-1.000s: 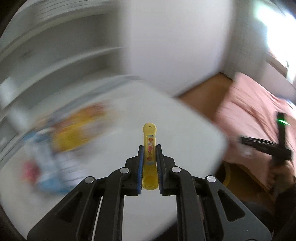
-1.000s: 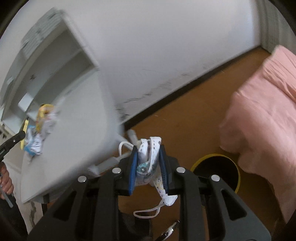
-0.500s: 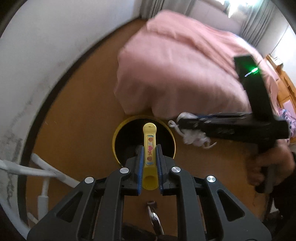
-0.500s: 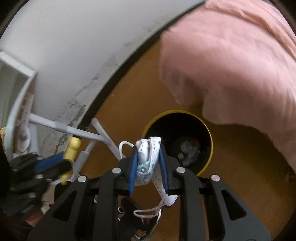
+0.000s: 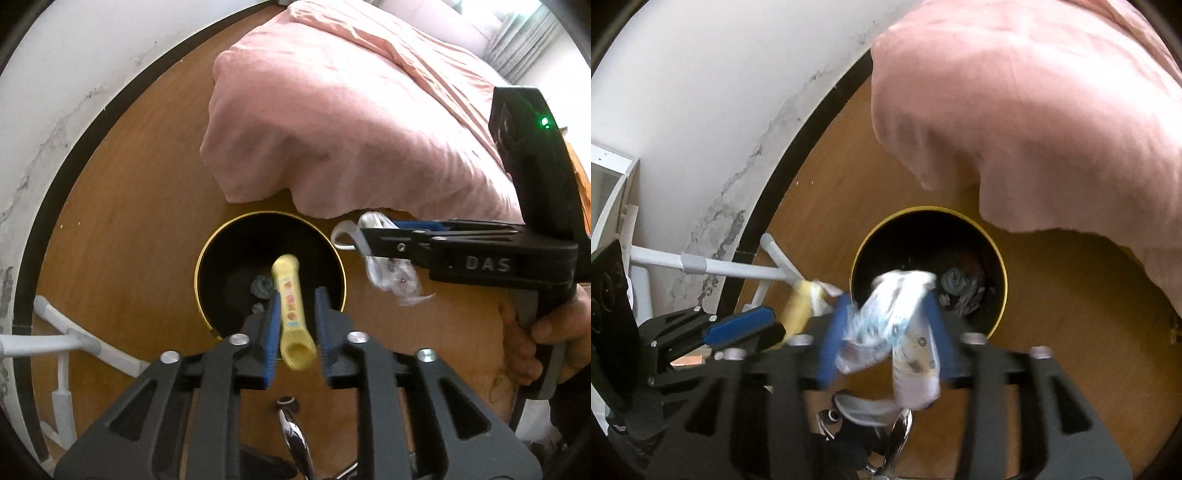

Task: Collect trash
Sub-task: 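Carry the tube and wrapper over the bin and open both tools, then swing both open tools back toward the desk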

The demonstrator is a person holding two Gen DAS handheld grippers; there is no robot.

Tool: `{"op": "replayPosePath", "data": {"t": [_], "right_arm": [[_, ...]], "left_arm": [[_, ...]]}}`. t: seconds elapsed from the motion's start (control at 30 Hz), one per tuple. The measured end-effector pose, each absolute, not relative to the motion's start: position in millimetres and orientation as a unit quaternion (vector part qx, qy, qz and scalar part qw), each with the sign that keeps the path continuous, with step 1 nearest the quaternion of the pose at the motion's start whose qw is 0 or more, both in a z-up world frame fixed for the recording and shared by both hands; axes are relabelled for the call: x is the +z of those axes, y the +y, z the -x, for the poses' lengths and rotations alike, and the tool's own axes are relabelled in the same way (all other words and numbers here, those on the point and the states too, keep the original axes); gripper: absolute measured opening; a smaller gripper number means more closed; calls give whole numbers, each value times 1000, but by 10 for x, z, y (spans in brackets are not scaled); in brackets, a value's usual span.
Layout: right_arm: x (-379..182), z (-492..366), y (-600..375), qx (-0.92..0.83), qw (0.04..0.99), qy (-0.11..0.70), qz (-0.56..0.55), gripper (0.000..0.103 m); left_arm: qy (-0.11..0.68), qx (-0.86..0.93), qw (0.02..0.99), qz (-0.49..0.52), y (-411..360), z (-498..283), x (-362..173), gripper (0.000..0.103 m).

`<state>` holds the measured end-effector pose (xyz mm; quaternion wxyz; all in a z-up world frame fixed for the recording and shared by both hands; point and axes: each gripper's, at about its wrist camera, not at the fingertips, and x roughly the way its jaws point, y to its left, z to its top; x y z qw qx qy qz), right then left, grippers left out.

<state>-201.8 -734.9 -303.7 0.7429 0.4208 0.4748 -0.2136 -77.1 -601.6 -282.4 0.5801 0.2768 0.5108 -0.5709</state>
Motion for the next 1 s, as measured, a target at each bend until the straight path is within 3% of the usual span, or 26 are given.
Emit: {"op": "replayPosePath", "data": {"t": [0.07,0.23,0.4,0.53,0.77,1.0], "right_arm": [[-2984,2002,-7364,-215,747,472,-416,52],[-2809,2002,-7341,-218,755,466,-407,52],[-2426,2058,-7257,-234,773,446,-386,64],[-1867,2004,-7073,-234,806,424,-341,68],[-951,1397,-6267,-156,872,387,-254,71],[-525,338,-4801,22,903,383,-191,71]], "left_arm": [[507,-568,590,-268,-5987,737,-2757,55],[497,-571,599,-259,-5943,731,-2583,61],[463,-574,628,-250,-5786,775,-2157,79],[410,-579,662,-242,-5478,821,-1602,89],[362,-515,757,-176,-4261,434,-647,91],[358,-344,858,-129,-2507,-233,-298,91]]}}
